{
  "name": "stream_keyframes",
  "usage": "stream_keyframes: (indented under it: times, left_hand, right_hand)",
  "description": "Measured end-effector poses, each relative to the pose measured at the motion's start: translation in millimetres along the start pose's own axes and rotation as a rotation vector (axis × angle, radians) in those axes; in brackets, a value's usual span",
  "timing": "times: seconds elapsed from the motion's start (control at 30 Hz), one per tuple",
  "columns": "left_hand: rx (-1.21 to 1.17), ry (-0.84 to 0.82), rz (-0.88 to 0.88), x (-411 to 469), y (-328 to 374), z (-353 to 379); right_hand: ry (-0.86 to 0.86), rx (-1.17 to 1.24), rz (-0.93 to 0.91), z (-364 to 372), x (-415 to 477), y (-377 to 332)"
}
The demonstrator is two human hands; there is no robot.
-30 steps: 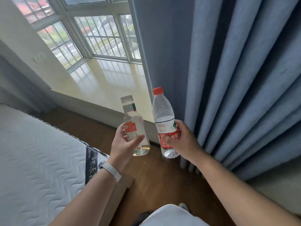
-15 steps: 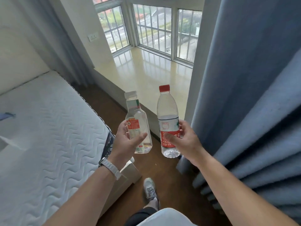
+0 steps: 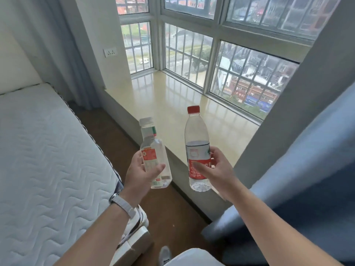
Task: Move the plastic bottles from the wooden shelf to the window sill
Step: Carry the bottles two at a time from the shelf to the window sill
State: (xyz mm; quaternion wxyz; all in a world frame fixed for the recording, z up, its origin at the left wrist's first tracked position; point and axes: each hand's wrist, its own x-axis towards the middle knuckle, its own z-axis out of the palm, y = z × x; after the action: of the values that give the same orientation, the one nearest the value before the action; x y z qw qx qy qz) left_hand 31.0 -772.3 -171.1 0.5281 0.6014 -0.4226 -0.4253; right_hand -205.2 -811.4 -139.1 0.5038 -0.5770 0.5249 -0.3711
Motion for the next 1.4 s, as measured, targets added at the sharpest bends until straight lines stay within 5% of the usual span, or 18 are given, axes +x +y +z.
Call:
stream_keyframes:
  times: [0.77,1.4]
  left_hand:
    - [0.048,0.346,0.025,115.5,-3.7,-134.2]
    - [0.038,0.470,0.013,338.4,21.8,-75.7]
  right_hand:
    - [-0.300,-0.121,-0.126,159.2,176.8,-64.2]
    - [-0.446,-0.052,-0.065,139.7,454.0,-66.7]
